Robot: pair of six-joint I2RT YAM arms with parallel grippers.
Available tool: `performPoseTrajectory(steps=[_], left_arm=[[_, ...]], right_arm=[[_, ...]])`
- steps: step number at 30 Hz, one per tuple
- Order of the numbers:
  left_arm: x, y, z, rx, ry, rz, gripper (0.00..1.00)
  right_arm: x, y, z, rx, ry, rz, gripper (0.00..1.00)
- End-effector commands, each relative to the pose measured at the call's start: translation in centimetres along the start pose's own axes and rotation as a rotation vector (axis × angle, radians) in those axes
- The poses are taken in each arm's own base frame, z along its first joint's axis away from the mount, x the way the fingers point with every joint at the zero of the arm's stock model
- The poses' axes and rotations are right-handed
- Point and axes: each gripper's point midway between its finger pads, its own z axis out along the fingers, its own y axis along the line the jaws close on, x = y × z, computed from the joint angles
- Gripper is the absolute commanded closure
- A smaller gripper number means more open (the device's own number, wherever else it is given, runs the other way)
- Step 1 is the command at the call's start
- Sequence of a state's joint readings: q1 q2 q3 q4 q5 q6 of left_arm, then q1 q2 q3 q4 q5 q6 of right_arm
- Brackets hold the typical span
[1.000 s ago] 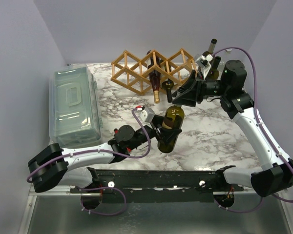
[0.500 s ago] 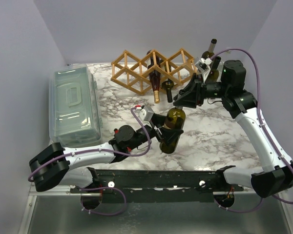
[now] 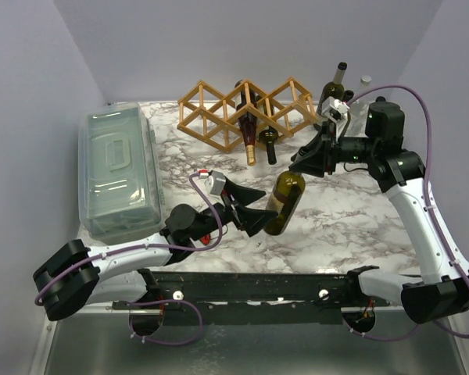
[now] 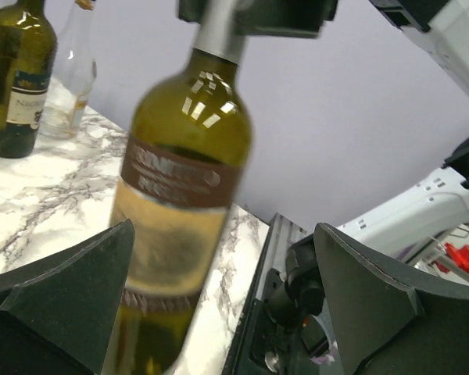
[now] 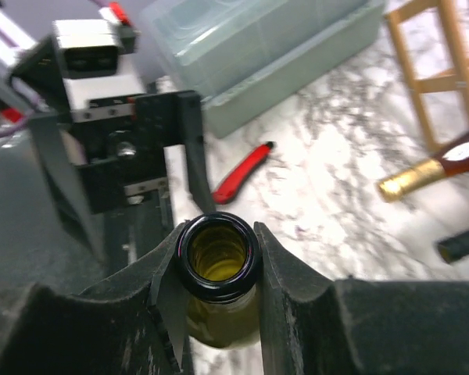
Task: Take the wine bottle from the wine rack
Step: Place the wine bottle at the center of the board.
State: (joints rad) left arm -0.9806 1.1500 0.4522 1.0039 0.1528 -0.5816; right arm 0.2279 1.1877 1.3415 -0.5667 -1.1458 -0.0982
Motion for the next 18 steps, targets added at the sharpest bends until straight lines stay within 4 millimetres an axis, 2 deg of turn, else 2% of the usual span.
performPoseTrajectory(steps=[1,10,18], left_arm=[[0.0,-1.8,-1.1,0.101,0.017,-0.018,0.01],[1.4,-0.6,-1.9,0.080,0.066,0.027,0.01],[1.6,1.7,-3.2,0.017,0.081,0.001,0.01]], right_arm=[[-1.6,-1.0,-1.3,0.076,-0.043,-0.090,1.00],[-1.1,-2.8,-2.1,0.177,-0.024,-0.106,1.00],[0.3,-6.5,-4.3,0.404,0.035,-0.145,1.00]])
